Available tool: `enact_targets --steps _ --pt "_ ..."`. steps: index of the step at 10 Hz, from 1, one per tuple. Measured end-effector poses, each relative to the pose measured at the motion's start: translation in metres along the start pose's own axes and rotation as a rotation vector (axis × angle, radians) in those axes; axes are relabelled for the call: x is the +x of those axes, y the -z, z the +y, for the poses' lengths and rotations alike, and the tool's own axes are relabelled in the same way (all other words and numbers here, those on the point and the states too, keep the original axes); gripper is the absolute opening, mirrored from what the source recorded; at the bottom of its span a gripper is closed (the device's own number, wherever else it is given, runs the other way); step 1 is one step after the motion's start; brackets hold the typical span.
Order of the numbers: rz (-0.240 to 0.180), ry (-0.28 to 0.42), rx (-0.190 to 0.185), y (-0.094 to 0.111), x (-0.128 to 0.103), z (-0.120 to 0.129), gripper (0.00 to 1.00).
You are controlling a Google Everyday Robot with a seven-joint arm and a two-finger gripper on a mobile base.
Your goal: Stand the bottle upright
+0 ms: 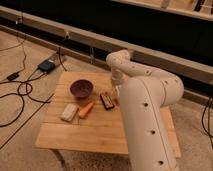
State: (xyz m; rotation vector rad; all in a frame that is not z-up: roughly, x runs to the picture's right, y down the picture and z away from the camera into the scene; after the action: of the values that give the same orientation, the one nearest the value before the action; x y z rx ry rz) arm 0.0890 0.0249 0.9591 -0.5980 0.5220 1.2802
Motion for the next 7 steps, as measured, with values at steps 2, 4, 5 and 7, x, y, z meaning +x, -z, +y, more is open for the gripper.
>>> enact_targets --steps 2,4,5,7 --pt "-0.003 0.009 0.008 -0.0038 -0.0025 0.0027 0.65" --pt "-0.007 0.004 0.015 -0.0058 -0.0035 -0.0002 0.65" --pt "-0.007 0.001 0.016 -0.0063 -0.0034 -0.0009 0.65" --pt "-0.008 -0.006 0.017 -0.0088 -0.0043 -0.0014 0.65"
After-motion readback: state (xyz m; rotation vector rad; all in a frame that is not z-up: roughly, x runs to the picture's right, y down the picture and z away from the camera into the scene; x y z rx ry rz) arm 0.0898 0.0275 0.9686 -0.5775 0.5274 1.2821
